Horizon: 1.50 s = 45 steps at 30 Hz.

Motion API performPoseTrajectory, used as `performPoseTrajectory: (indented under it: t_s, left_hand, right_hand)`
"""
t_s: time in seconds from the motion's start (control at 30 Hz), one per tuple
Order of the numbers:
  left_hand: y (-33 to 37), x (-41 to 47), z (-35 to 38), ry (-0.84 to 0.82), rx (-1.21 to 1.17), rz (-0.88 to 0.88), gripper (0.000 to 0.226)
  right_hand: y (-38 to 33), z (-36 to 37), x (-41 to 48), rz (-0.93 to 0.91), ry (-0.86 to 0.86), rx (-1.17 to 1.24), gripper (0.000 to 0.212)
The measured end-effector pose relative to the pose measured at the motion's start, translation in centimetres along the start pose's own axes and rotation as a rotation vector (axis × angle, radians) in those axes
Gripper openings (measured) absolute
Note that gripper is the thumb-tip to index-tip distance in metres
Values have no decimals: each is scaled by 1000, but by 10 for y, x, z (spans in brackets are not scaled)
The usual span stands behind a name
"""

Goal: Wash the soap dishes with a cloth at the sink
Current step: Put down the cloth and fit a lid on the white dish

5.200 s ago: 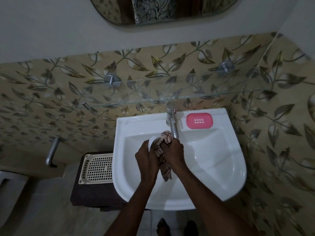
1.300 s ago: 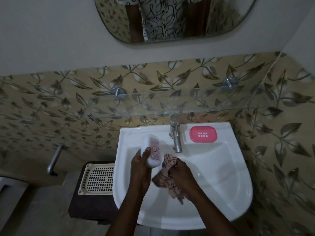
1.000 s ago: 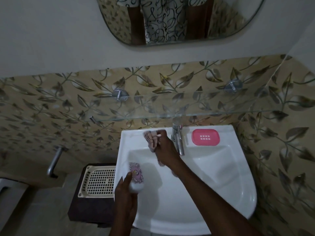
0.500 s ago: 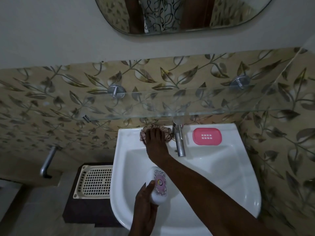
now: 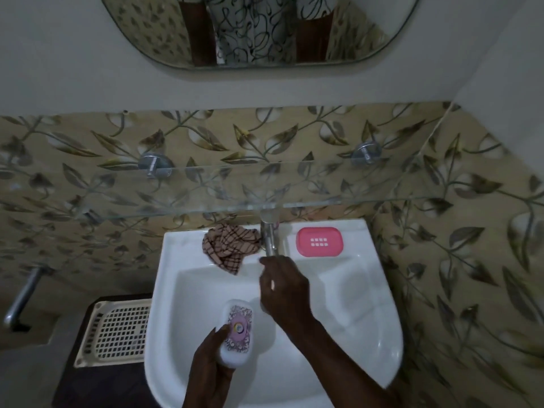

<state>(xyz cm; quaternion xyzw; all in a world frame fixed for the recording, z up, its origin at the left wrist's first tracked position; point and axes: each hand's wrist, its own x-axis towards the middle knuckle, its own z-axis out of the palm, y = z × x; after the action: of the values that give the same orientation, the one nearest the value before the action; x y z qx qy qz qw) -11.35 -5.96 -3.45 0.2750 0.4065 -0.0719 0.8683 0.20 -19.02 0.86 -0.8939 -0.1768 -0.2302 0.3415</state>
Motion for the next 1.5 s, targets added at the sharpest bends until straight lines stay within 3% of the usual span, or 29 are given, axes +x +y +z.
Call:
performPoseTrajectory:
  t_s: [0.07, 0.17, 0.3, 0.43, 0.57, 0.7, 0.87, 0.93, 1.03, 1.07, 1.13, 1.2, 1.23, 1.27, 1.37, 1.5]
  left_hand:
    - [-5, 1, 4, -5, -26, -47, 39]
    - [-10, 4, 12, -27, -17, -43, 37]
    - [-14, 9, 24, -34, -43, -87, 33]
    - [-23, 13, 30, -12, -6, -97, 40]
    - [-29, 13, 34, -53, 14, -118, 42]
    - [-34, 10, 37, -98, 11, -151, 44]
    - [-48, 3, 47, -126, -52, -200, 47]
    - [-53, 0, 51, -153, -49, -194, 40]
    - [-60, 1, 51, -172, 39, -150, 38]
    - [-62, 1, 51, -175, 74, -129, 42]
    - [-65, 1, 54, -153, 159, -80, 50]
    - [-67, -1, 59, -100, 260, -20, 53]
    - [-68, -2, 60, -75, 314, 14, 52]
    - [-70, -3, 61, -69, 372, 54, 47]
    - [-75, -6, 61, -124, 534, 188, 31]
    - [-72, -8, 59, -215, 498, 216, 30]
  right_hand:
    - [36, -26, -6, 205, 58, -53, 29]
    - [99, -34, 8, 351, -270, -296, 56]
    - [145, -27, 36, 149, -541, -273, 73]
    - [164, -11, 45, 62, -753, -484, 90]
    - [172, -14, 57, 24, -684, -482, 82]
    - [153, -31, 53, 85, -628, -452, 95]
    - [120, -50, -22, 361, -559, -145, 92]
    - [106, -46, -52, 539, -623, -5, 77]
    - [93, -38, -82, 829, -613, 316, 14]
    - [88, -41, -84, 946, -578, 413, 6]
    - [64, -39, -85, 1043, -481, 510, 11]
    - [38, -34, -84, 988, -152, 333, 32]
    - [28, -28, -83, 980, 6, 372, 42]
    - [24, -26, -80, 917, 9, 352, 49]
    - [21, -27, -75, 1090, -415, 298, 94]
    - [26, -30, -69, 1120, -548, 289, 98]
